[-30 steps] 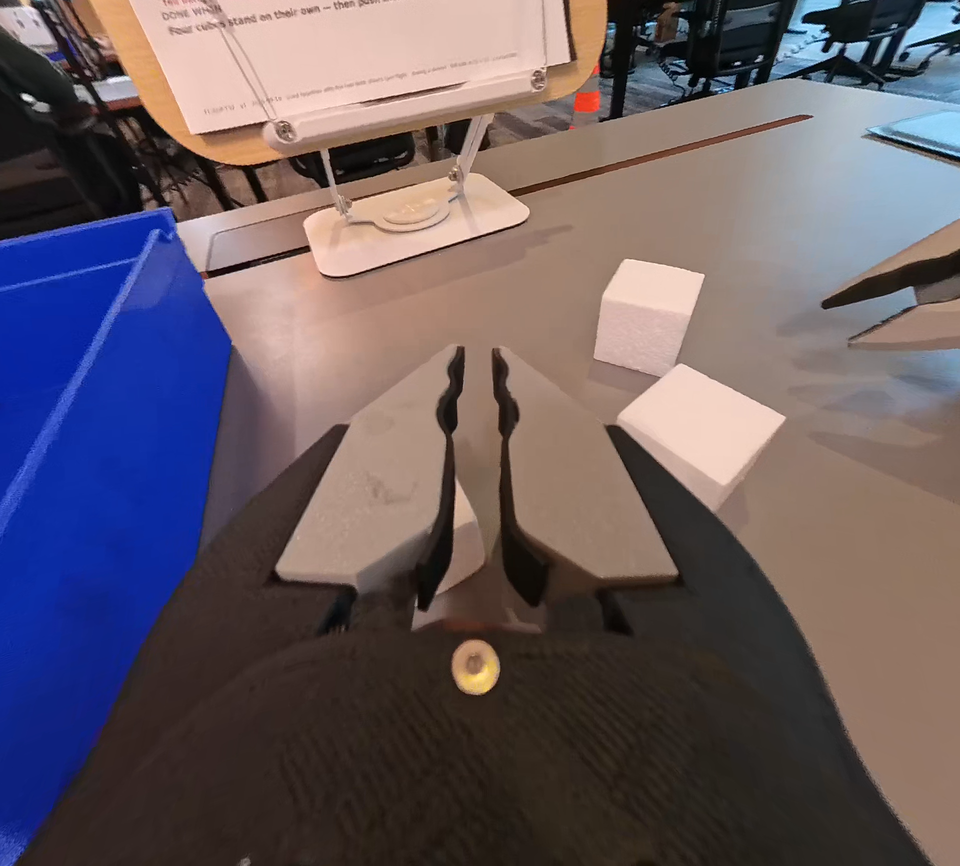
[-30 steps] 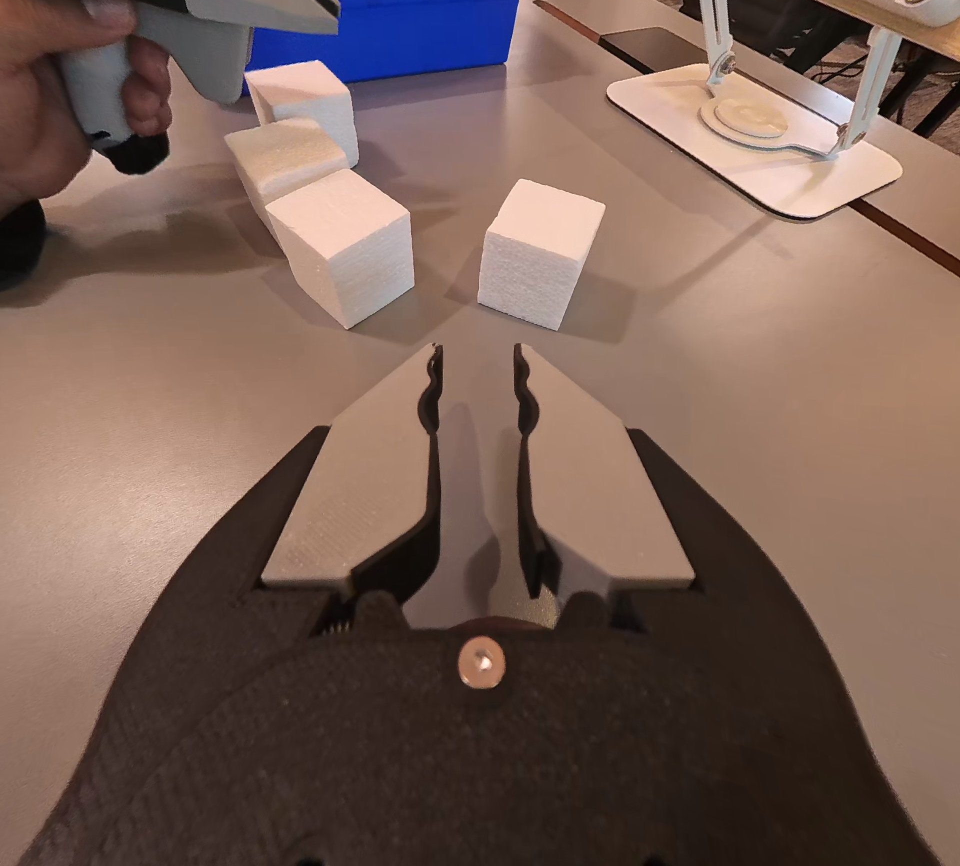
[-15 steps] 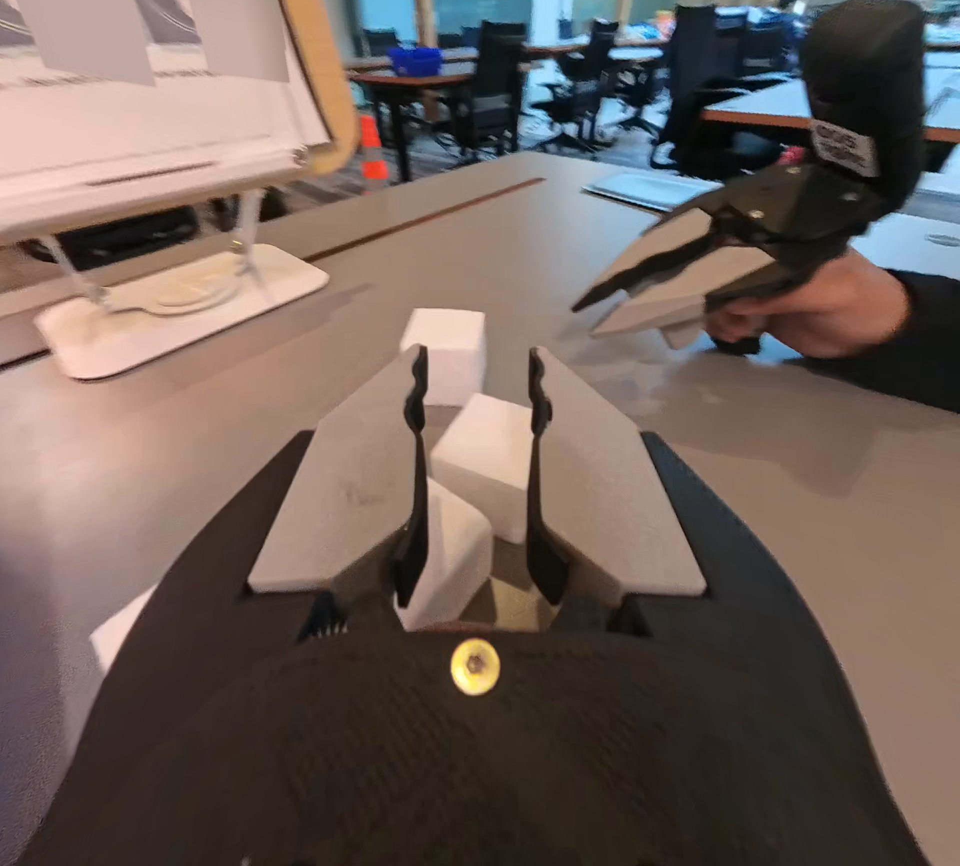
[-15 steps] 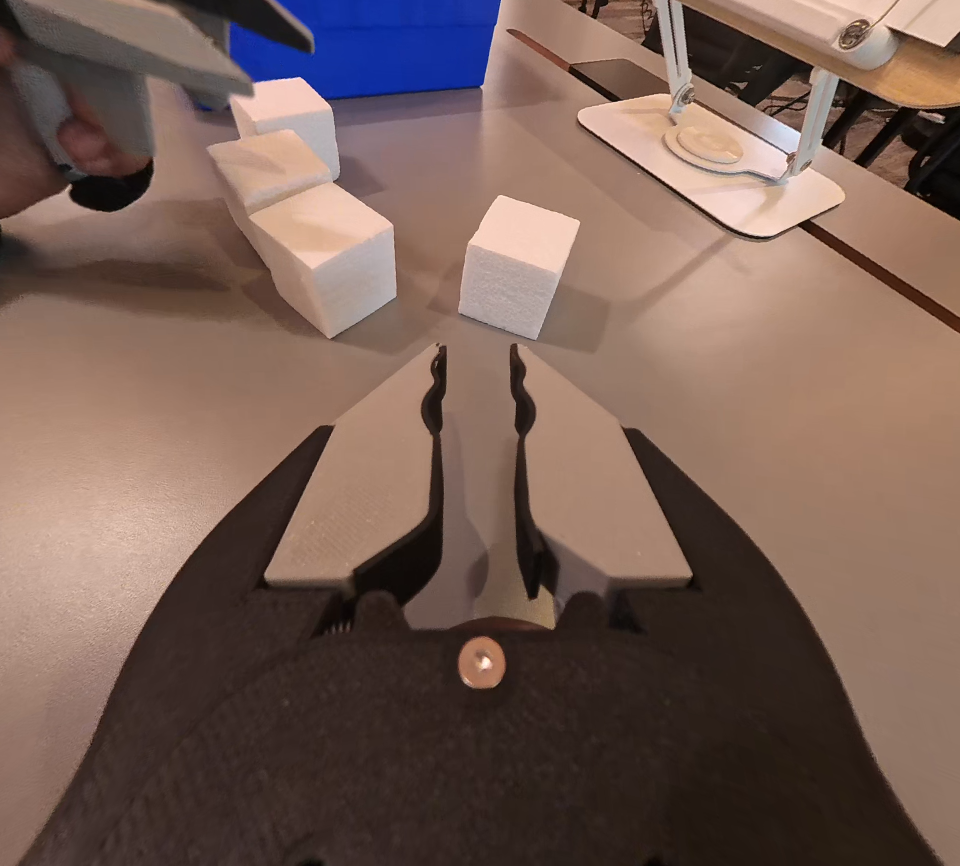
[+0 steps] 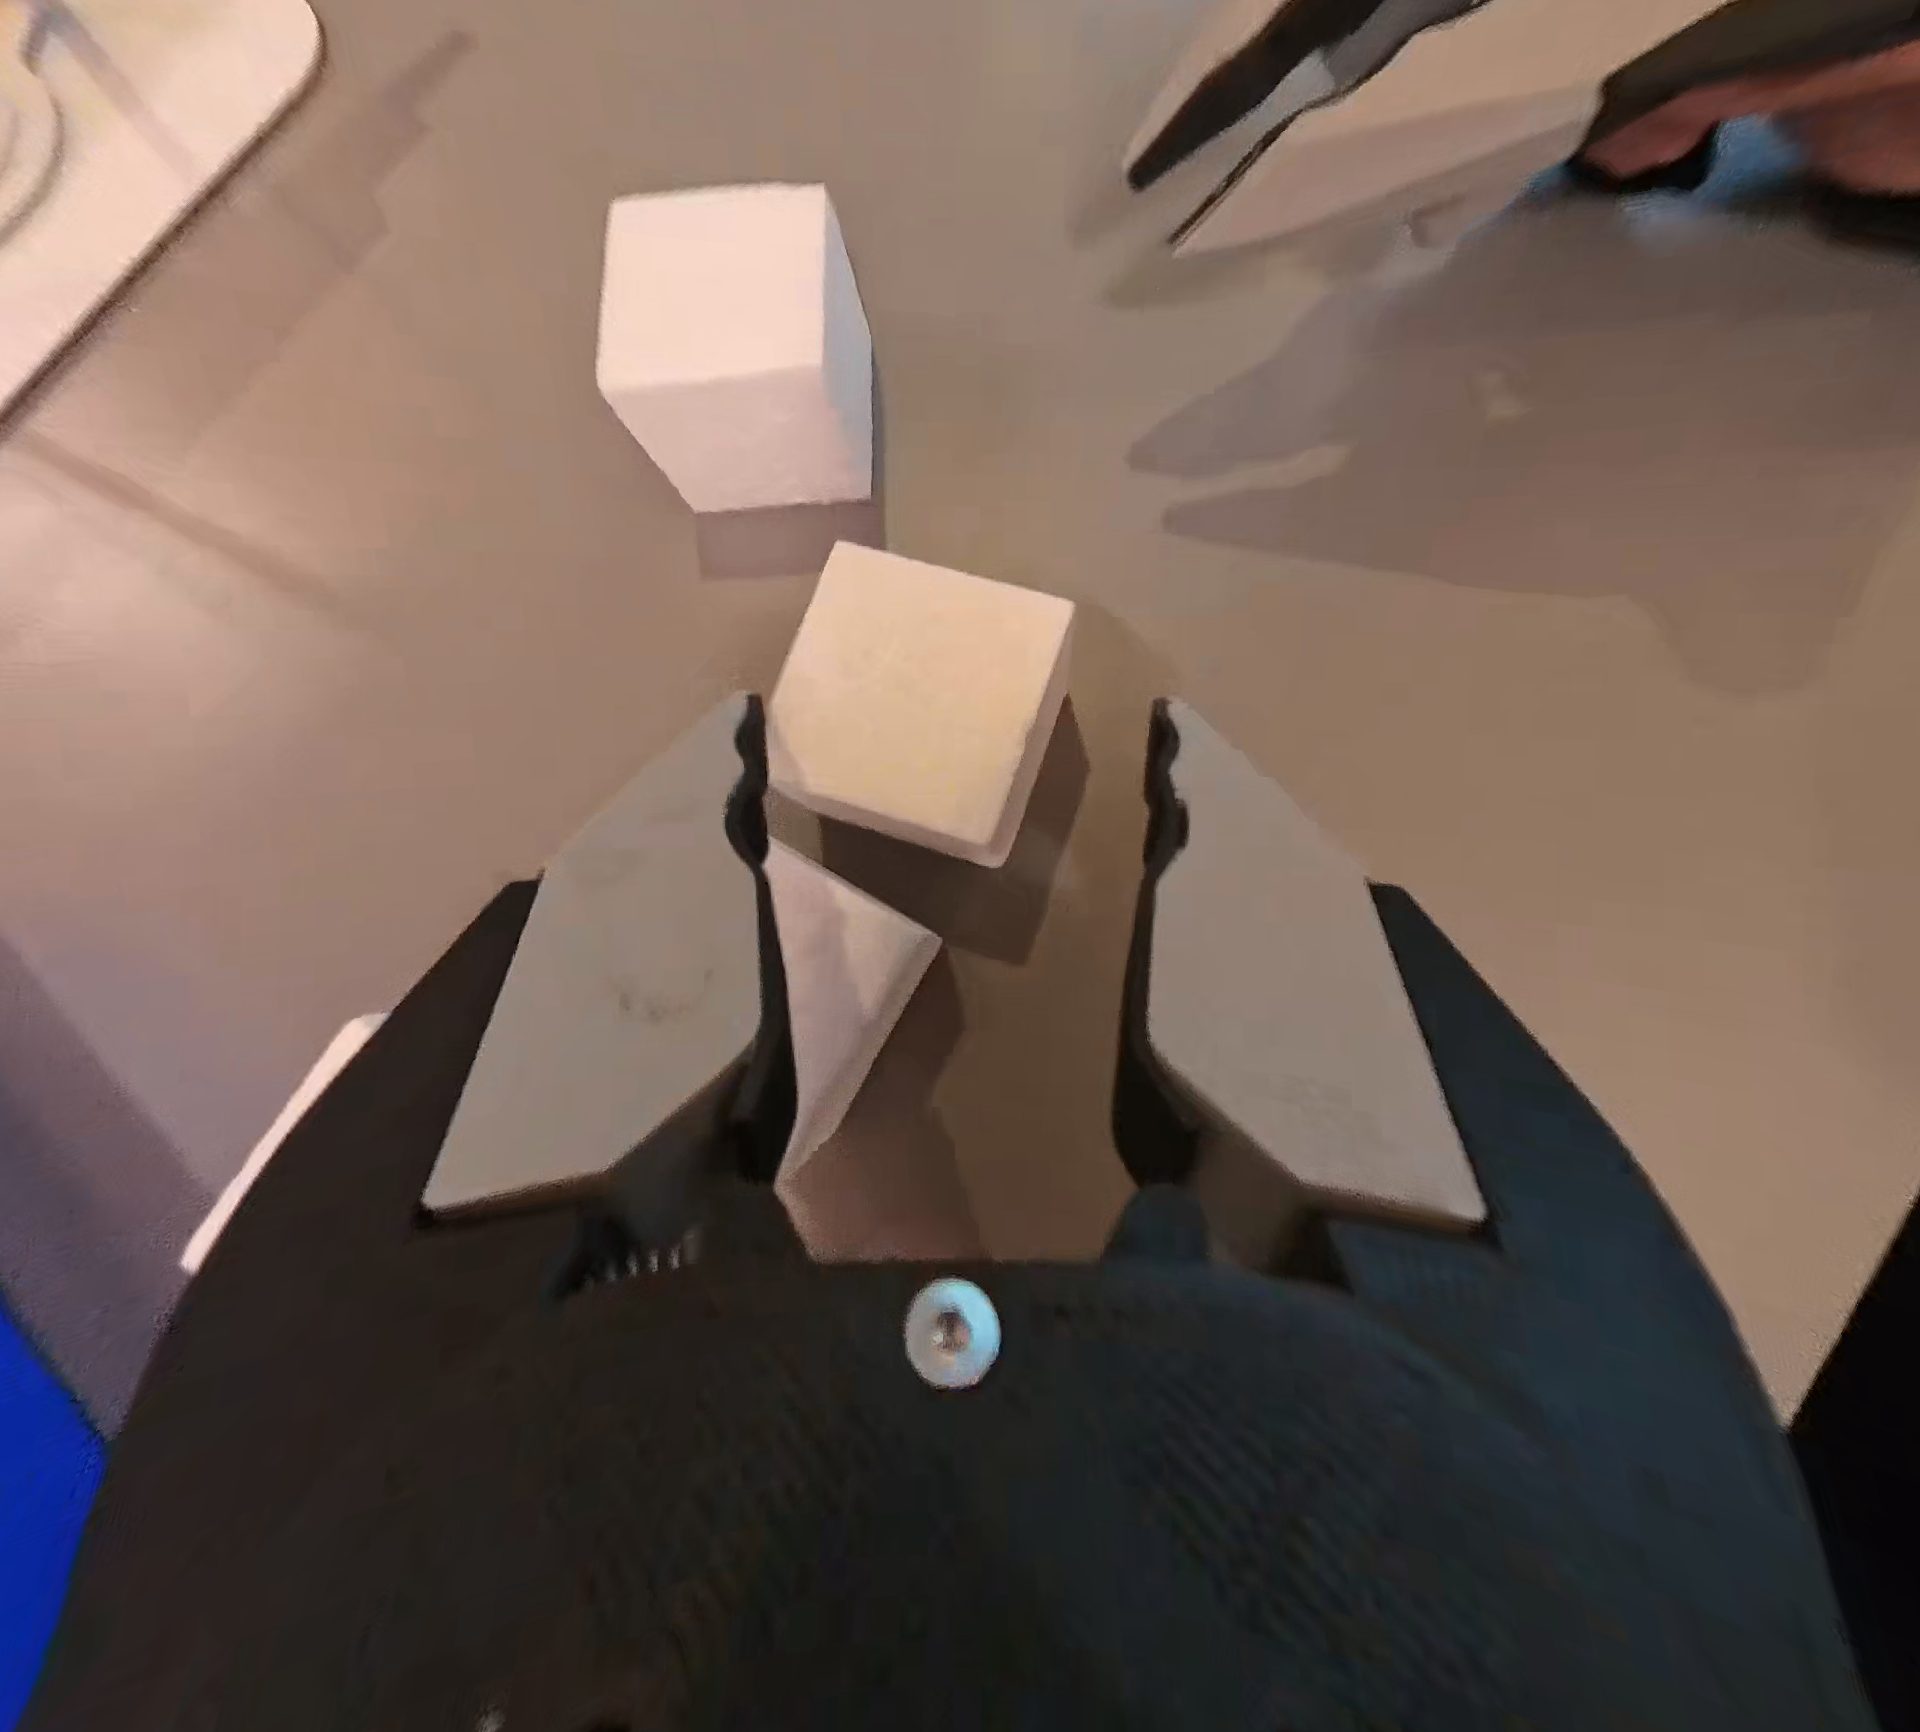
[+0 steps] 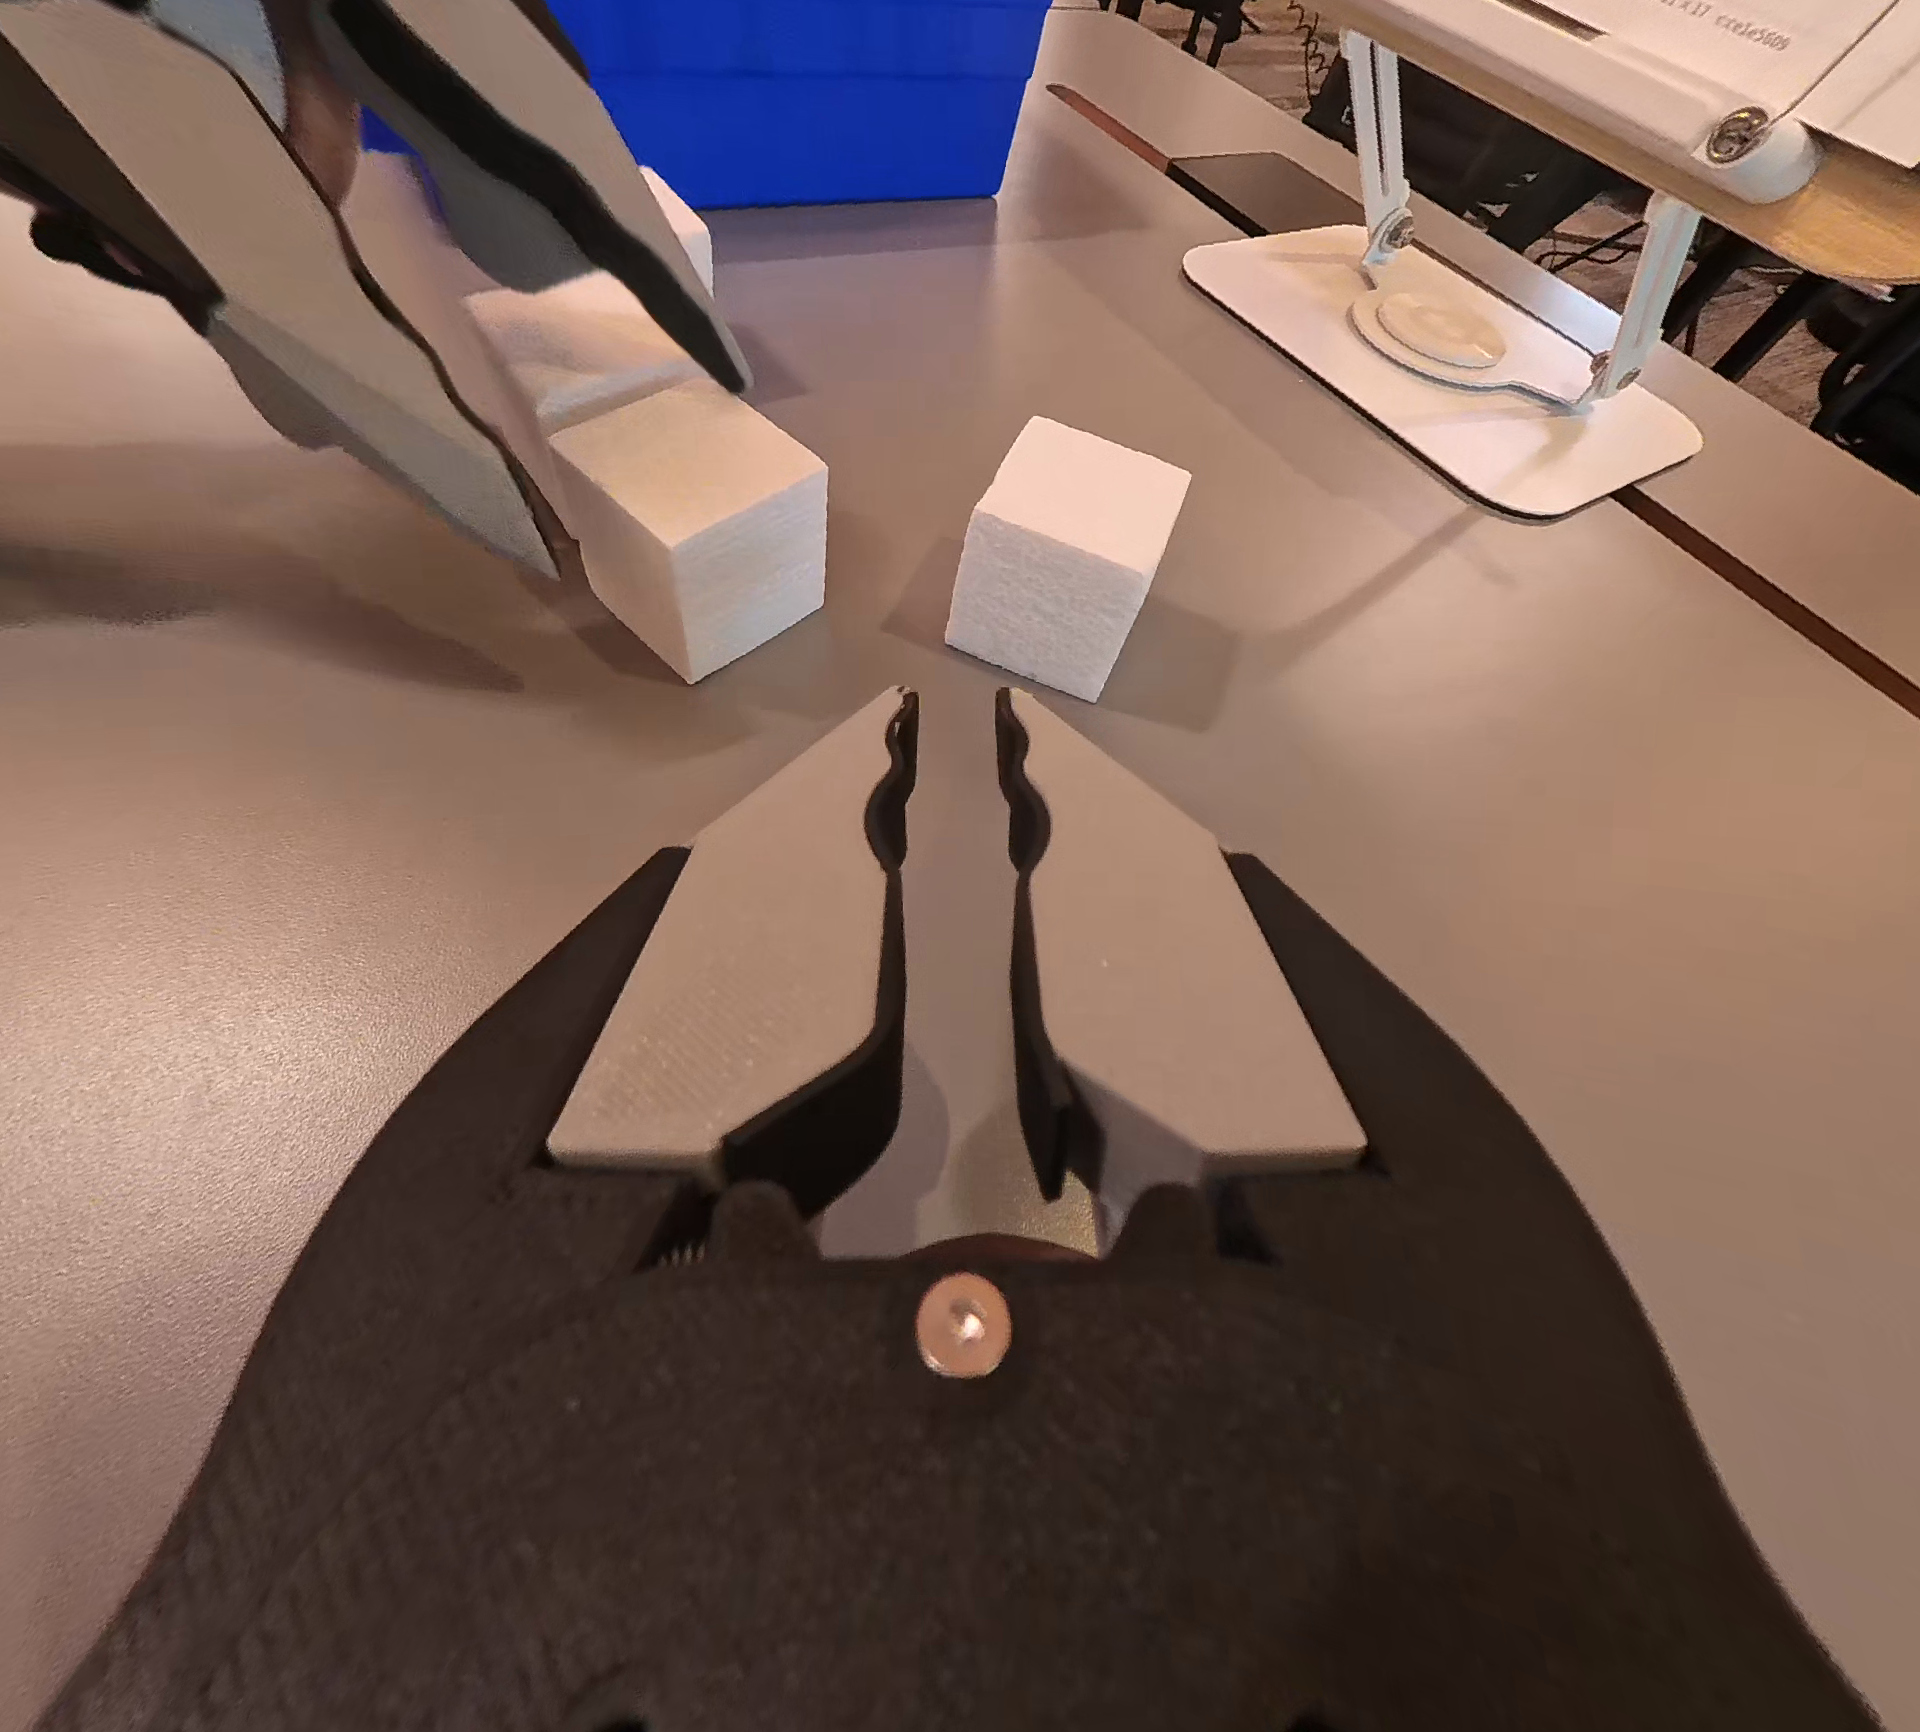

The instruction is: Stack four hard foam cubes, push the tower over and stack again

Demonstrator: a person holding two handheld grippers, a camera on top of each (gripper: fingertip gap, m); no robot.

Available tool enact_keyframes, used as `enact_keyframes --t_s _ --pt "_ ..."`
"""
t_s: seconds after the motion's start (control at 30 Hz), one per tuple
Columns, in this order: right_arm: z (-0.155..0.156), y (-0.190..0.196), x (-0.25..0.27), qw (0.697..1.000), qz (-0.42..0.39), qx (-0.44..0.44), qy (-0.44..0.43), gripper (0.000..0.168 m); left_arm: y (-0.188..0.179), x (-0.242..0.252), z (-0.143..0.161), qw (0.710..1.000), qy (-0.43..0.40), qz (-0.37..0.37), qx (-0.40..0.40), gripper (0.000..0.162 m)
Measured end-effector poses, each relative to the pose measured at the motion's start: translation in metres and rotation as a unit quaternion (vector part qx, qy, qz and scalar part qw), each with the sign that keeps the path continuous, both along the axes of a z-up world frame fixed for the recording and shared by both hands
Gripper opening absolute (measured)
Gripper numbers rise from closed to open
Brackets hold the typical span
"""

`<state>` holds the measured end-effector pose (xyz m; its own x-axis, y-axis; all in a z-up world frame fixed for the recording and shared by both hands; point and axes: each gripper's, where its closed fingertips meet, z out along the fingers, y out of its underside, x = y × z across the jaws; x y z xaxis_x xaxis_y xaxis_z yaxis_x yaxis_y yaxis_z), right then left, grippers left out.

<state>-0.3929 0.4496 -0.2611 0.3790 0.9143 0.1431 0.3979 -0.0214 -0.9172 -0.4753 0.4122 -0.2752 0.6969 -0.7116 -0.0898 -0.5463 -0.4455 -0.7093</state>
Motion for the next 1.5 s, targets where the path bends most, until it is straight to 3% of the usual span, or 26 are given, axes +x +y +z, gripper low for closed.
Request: enact_keyframes --t_s 0.07,0.4,0.47,0.8,1.0,1.2,1.4,1.5 --pt "0.001 0.000 0.000 1.000 0.000 0.001 0.001 0.012 0.007 -0.001 -0.008 1.000 0.019 0.017 -0.010 0.090" --pt "0.005 0.001 0.003 1.000 -0.005 0.009 0.003 0.011 0.024 0.052 -0.016 0.998 0.061 -0.026 0.001 0.082" --pt "0.010 0.004 0.006 1.000 -0.010 0.009 0.012 0.011 0.027 0.067 -0.015 0.998 0.045 -0.037 0.003 0.088" --pt "0.043 0.030 0.045 0.994 -0.037 -0.024 0.100 0.014 0.041 0.136 0.011 0.993 -0.082 -0.055 0.059 0.078" --pt "0.043 0.033 0.058 0.988 -0.017 -0.075 0.137 0.021 0.043 0.105 0.037 0.984 -0.128 -0.016 0.124 0.072" --pt "0.027 -0.016 0.021 0.984 0.114 -0.110 0.087 0.061 0.069 0.038 0.043 0.967 -0.164 0.139 0.135 0.072" --pt "0.015 -0.046 0.004 0.984 0.164 -0.065 0.034 0.065 0.074 0.019 0.043 0.954 -0.205 0.180 0.121 0.072" --pt "-0.005 -0.039 0.003 0.989 0.141 -0.052 -0.020 0.068 0.075 0.019 0.041 0.956 -0.194 0.178 0.127 0.072"
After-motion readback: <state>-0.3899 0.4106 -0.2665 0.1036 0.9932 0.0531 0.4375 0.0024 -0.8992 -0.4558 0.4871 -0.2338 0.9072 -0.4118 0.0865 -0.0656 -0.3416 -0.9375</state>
